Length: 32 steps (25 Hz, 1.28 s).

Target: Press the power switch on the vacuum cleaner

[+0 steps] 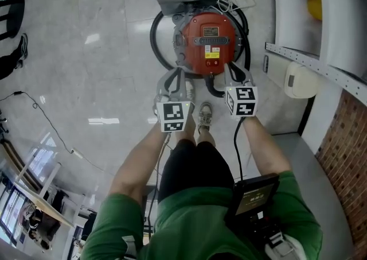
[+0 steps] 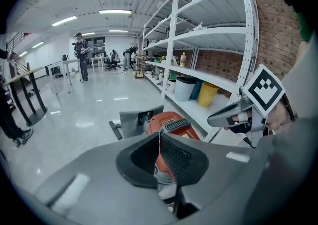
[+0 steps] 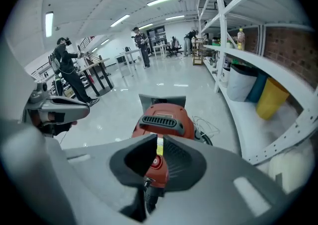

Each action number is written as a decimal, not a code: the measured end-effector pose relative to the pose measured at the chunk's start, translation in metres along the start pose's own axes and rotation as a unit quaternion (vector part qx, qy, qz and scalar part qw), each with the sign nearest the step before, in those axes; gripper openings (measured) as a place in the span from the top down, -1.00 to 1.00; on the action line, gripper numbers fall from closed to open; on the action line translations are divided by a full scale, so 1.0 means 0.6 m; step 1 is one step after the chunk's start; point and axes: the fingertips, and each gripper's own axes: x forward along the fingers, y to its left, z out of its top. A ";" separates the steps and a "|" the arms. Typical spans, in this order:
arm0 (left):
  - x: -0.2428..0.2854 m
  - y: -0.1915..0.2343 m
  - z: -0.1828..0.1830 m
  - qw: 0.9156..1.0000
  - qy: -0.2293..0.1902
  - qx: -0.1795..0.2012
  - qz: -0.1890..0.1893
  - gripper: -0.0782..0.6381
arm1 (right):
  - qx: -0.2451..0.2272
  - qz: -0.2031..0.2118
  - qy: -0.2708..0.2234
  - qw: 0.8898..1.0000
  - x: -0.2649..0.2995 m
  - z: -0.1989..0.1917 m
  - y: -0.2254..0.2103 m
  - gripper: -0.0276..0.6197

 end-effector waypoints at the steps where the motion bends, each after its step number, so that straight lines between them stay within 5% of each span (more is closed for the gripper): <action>1: -0.012 -0.001 0.011 1.000 -0.005 0.000 0.002 0.74 | -0.002 -0.001 -0.007 1.000 -0.017 0.013 0.003 0.83; 18: -0.225 -0.057 0.191 0.995 -0.086 -0.002 0.045 0.74 | -0.032 0.014 -0.121 0.992 -0.313 0.172 0.059 0.83; 32: -0.441 -0.137 0.241 0.980 -0.176 0.001 0.093 0.74 | -0.062 0.050 -0.244 0.967 -0.554 0.202 0.126 0.83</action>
